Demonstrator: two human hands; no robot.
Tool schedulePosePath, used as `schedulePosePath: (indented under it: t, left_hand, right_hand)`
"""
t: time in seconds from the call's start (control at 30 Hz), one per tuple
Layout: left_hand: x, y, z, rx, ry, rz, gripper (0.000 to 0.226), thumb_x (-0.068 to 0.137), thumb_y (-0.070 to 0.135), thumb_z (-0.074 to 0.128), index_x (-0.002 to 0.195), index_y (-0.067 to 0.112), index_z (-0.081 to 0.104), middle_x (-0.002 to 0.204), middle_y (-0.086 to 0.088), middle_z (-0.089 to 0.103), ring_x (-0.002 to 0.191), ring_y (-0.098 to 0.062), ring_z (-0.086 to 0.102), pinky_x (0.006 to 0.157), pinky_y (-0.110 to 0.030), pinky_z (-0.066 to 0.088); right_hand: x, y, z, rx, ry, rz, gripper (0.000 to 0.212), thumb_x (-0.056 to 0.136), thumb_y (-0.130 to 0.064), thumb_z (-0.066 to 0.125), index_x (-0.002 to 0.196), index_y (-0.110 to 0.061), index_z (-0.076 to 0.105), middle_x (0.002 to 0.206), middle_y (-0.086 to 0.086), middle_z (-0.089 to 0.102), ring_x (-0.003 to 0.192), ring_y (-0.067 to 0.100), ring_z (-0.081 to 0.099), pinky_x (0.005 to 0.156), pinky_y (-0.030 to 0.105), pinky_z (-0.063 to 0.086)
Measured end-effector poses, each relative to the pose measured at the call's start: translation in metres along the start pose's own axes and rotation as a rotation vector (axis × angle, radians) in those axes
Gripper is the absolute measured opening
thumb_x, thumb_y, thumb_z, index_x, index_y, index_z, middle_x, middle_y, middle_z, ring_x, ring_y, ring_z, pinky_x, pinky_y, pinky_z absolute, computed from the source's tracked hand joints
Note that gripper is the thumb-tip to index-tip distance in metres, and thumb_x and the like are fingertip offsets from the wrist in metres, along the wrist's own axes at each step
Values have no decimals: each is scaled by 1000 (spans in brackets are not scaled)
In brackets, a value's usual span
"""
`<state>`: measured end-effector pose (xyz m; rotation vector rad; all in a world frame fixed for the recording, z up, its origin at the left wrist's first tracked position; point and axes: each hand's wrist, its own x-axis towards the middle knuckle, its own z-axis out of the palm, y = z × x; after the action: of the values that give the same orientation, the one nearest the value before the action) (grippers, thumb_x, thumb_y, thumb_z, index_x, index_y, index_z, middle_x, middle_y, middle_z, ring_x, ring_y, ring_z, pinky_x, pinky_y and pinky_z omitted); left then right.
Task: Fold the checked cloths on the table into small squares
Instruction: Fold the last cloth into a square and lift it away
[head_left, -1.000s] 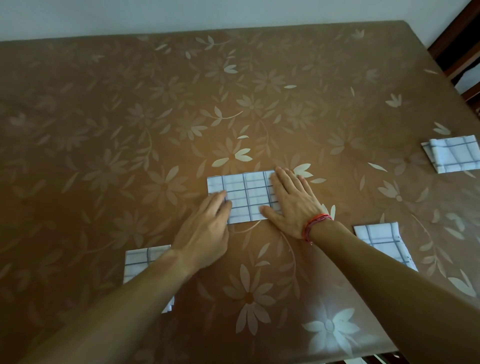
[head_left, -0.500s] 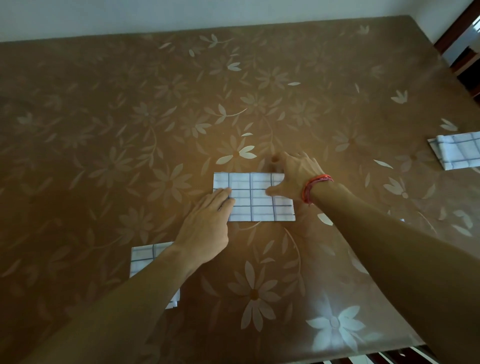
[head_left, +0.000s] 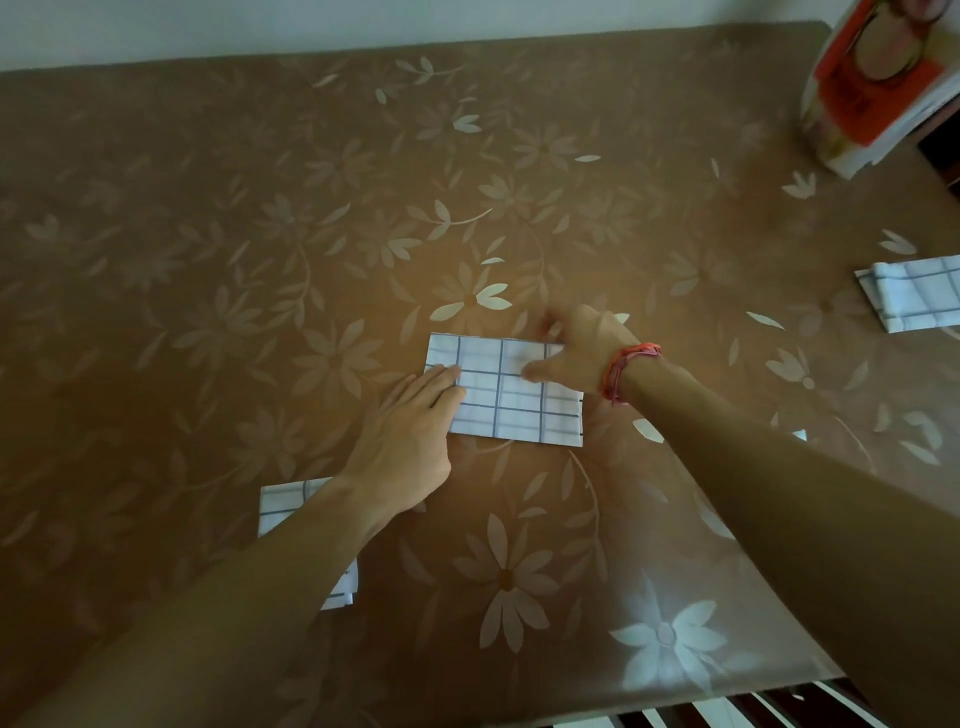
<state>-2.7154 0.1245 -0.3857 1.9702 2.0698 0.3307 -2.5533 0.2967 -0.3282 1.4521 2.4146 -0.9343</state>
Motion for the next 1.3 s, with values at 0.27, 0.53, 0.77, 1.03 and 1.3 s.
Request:
schedulePosePath:
  t: [0.27, 0.53, 0.77, 1.03, 1.3]
  left_hand:
    - [-4, 3, -5, 35, 33, -1, 60, 72, -8, 66, 130, 3, 56, 144, -12, 49, 137, -26, 41, 114, -46, 32]
    - [-13, 11, -7, -21, 106, 54, 57, 76, 1, 71, 131, 3, 55, 137, -10, 55, 130, -24, 47, 112, -35, 32]
    - [-21, 21, -3, -47, 106, 50, 59, 82, 12, 72, 135, 3, 51, 137, -11, 54, 129, -25, 48, 108, -40, 40]
    - [-26, 18, 1, 31, 173, 62, 39, 93, 19, 55, 128, 1, 57, 131, -14, 58, 123, -28, 52, 103, -43, 44]
    - [-33, 13, 4, 51, 164, 28, 47, 81, -2, 70, 126, 0, 60, 129, -16, 61, 124, -31, 55, 109, -45, 37]
  right_hand:
    - [-3, 6, 13, 272, 31, 163, 20, 82, -27, 66, 88, -11, 74, 80, 5, 70, 66, 17, 63, 58, 26, 53]
    - [-25, 13, 29, 647, 154, 326, 15, 83, -17, 63, 69, -20, 66, 71, 4, 67, 68, 26, 70, 62, 38, 61]
    - [-47, 2, 49, 1199, 107, 548, 9, 85, -3, 65, 78, -8, 62, 71, 8, 64, 55, 16, 63, 46, 31, 57]
    - [-59, -4, 65, 1457, 12, 602, 17, 77, 5, 61, 93, 3, 65, 81, 17, 64, 64, 28, 67, 56, 35, 56]
    - [-68, 4, 62, 1041, 15, 216, 58, 76, -9, 77, 128, -21, 52, 114, -3, 67, 96, 20, 69, 79, 40, 59]
